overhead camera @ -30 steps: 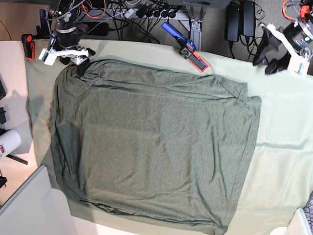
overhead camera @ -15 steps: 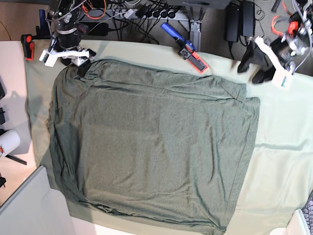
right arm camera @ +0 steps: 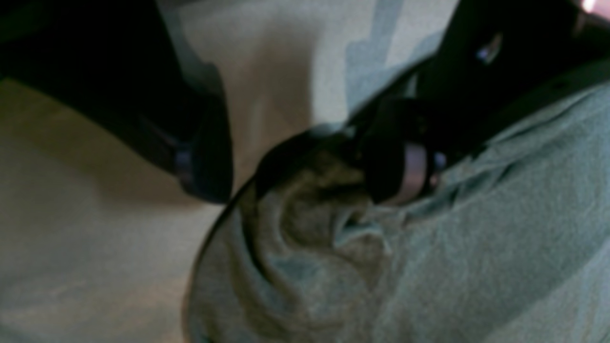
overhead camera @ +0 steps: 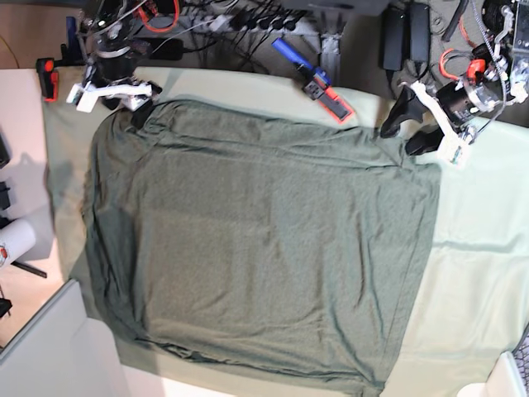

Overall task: Fold the T-shirt properly
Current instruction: 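Pinch the shirt corners, right gripper at one, left gripper at the other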

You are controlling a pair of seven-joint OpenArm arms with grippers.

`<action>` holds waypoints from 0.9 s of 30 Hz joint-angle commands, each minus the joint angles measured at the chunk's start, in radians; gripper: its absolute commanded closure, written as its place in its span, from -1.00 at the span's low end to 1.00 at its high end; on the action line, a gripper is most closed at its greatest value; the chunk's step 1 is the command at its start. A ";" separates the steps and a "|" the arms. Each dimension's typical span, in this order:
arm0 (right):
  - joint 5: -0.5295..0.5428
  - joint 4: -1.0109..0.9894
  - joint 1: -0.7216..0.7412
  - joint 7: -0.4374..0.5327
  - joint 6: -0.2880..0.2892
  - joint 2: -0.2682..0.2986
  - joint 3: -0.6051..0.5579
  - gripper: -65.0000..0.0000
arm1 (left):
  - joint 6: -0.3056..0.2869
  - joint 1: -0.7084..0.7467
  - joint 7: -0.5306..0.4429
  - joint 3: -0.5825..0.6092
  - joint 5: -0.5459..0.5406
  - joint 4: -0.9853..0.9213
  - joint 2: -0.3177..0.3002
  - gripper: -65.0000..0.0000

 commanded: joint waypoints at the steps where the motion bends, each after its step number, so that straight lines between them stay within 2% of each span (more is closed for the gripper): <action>1: 0.004 0.013 0.002 0.020 0.014 0.011 0.005 -0.36 | 0.009 -0.019 -0.020 -0.004 -0.011 -0.001 0.001 -0.27; 8: 0.004 0.013 0.002 0.021 0.014 0.011 0.005 -0.36 | 0.011 -0.088 -0.020 0.002 0.006 -0.072 0.011 -0.27; 15: 0.005 0.013 0.002 0.021 0.014 0.011 0.005 -0.36 | 0.011 -0.090 -0.020 0.045 0.026 -0.086 0.011 -0.26; 17: 0.005 0.013 0.002 0.021 0.014 0.011 0.005 -0.35 | 0.011 -0.090 -0.021 0.063 0.026 -0.086 0.012 -0.19; 18: 0.005 0.013 0.003 0.021 0.014 0.010 0.005 -0.35 | 0.011 -0.090 -0.021 0.070 0.026 -0.086 0.012 -0.08; 19: 0.005 0.013 0.003 0.024 0.013 0.010 0.005 -0.35 | 0.011 -0.090 -0.021 0.076 0.026 -0.086 0.012 0.11; 21: 0.004 0.013 0.003 0.034 0.014 0.010 0.005 -0.35 | 0.010 -0.090 -0.021 0.078 0.027 -0.086 0.018 0.62; 23: -0.008 0.013 0.004 0.045 0.014 0.010 0.005 -0.32 | 0.010 -0.090 -0.021 0.078 0.028 -0.086 0.023 1.00; 24: -0.028 0.013 0.005 0.051 0.014 0.010 0.005 -0.18 | 0.008 -0.090 -0.020 0.078 0.036 -0.086 0.027 1.00; 27: -0.048 0.013 0.019 0.058 0.015 0.008 0.005 0.55 | -0.051 -0.090 -0.020 0.078 0.065 -0.086 0.031 1.00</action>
